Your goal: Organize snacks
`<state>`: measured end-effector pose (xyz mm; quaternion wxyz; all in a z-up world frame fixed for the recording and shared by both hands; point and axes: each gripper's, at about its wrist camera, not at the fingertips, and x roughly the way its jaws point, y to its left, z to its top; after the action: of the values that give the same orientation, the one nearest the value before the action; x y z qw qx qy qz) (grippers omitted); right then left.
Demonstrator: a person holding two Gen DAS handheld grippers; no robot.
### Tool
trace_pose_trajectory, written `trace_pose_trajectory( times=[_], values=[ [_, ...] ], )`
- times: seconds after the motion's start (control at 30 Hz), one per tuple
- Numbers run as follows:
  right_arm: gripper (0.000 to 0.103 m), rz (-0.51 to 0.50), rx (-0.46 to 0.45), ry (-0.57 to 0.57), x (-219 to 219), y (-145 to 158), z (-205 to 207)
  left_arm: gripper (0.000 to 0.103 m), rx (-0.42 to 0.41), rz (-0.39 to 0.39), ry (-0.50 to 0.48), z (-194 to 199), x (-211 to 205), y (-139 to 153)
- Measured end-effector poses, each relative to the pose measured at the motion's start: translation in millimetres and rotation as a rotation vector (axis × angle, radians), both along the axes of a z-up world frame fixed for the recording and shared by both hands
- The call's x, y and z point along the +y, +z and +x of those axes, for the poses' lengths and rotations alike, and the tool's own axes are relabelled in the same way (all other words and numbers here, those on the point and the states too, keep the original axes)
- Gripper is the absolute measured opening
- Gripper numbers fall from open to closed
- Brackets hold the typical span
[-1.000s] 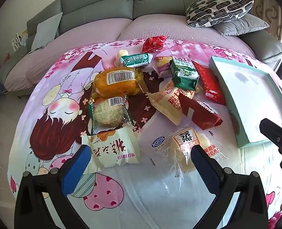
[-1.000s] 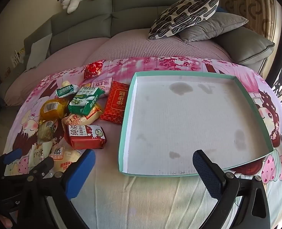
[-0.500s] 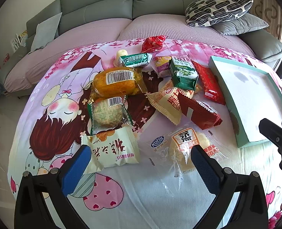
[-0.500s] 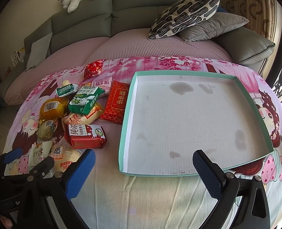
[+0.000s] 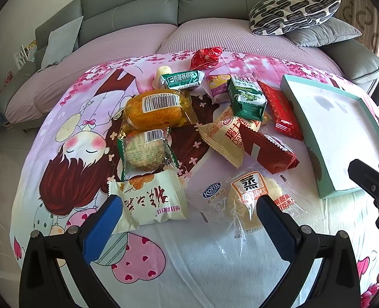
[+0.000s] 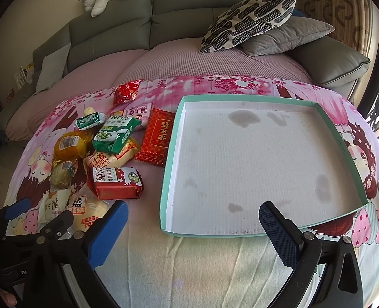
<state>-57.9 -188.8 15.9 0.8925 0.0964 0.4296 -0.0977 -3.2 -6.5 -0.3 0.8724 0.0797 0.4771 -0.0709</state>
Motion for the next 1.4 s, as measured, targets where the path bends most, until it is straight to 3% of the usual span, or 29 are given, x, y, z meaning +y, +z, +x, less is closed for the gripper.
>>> trace_pose_trajectory(
  times=[0.63,0.77,0.93,1.23,1.4],
  values=[
    [0.103,-0.041,0.011,0.011,4,-2,1,0.103,0.003,-0.015,0.001,0,1,0],
    [0.103,-0.029,-0.017,0.033,8,-1,2,0.103,-0.001,-0.032,0.014,1,5,2],
    [0.103,0.066,-0.102,0.149,30,-1,8,0.103,0.007,-0.08,0.097,4,31,6],
    [0.103,0.145,-0.023,0.302,77,-11,24,0.103,0.063,-0.076,0.171,13,63,-6],
    [0.103,0.148,0.028,0.312,87,-21,33,0.102,0.117,-0.068,0.181,24,66,-20]
  ],
)
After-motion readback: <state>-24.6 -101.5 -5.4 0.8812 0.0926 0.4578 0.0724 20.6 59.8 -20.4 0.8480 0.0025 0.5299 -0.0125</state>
